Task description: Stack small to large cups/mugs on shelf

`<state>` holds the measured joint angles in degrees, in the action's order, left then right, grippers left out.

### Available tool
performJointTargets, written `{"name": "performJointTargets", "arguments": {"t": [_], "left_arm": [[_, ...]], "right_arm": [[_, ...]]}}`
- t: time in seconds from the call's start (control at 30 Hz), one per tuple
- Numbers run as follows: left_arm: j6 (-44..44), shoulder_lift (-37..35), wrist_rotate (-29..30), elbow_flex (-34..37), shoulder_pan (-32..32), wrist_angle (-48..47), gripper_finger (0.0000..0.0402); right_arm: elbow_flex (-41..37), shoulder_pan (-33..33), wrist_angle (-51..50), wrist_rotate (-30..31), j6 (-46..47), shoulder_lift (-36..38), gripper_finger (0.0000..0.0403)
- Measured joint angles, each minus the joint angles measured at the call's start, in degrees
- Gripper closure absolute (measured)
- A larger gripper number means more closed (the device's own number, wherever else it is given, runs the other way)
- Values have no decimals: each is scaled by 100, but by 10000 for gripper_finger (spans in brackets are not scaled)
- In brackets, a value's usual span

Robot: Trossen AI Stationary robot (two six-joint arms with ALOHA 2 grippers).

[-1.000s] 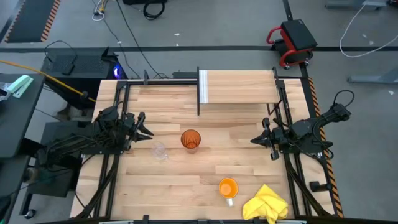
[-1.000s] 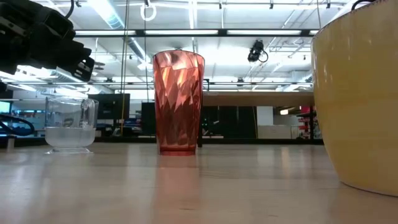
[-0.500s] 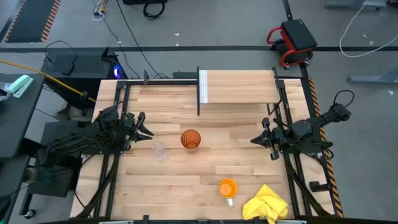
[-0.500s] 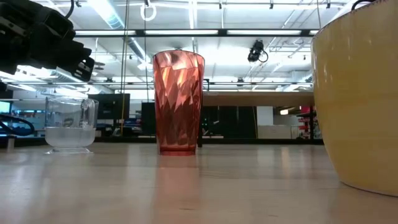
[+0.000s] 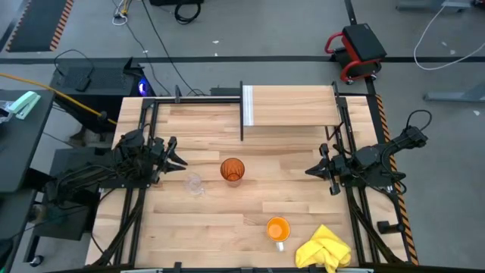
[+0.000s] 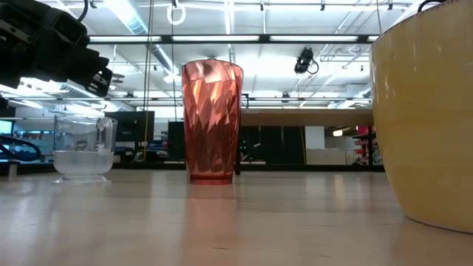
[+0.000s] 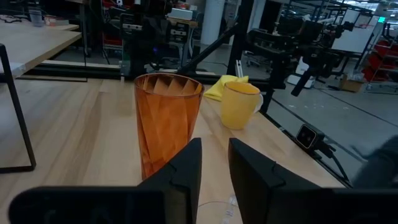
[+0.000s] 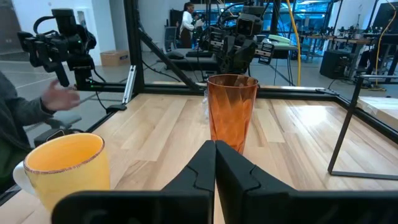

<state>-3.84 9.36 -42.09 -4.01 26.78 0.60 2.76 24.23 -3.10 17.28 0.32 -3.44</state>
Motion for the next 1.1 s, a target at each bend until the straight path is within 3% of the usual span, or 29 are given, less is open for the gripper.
{"name": "performJointTargets", "arguments": {"t": [0.5, 0.73, 0.87, 1.1], "left_arm": [[0, 1, 0, -1, 0, 264, 313], [-9, -1, 0, 1, 0, 909, 317], [-562, 1, 0, 0, 0, 1428, 318], [-945, -2, -2, -1, -1, 2549, 311]], "right_arm": [[-1, 0, 1, 0, 0, 0, 387], [1, 0, 1, 0, -5, 0, 387], [1, 0, 146, 0, -162, 0, 387], [1, 0, 864, 2, 934, 0, 387]]}}
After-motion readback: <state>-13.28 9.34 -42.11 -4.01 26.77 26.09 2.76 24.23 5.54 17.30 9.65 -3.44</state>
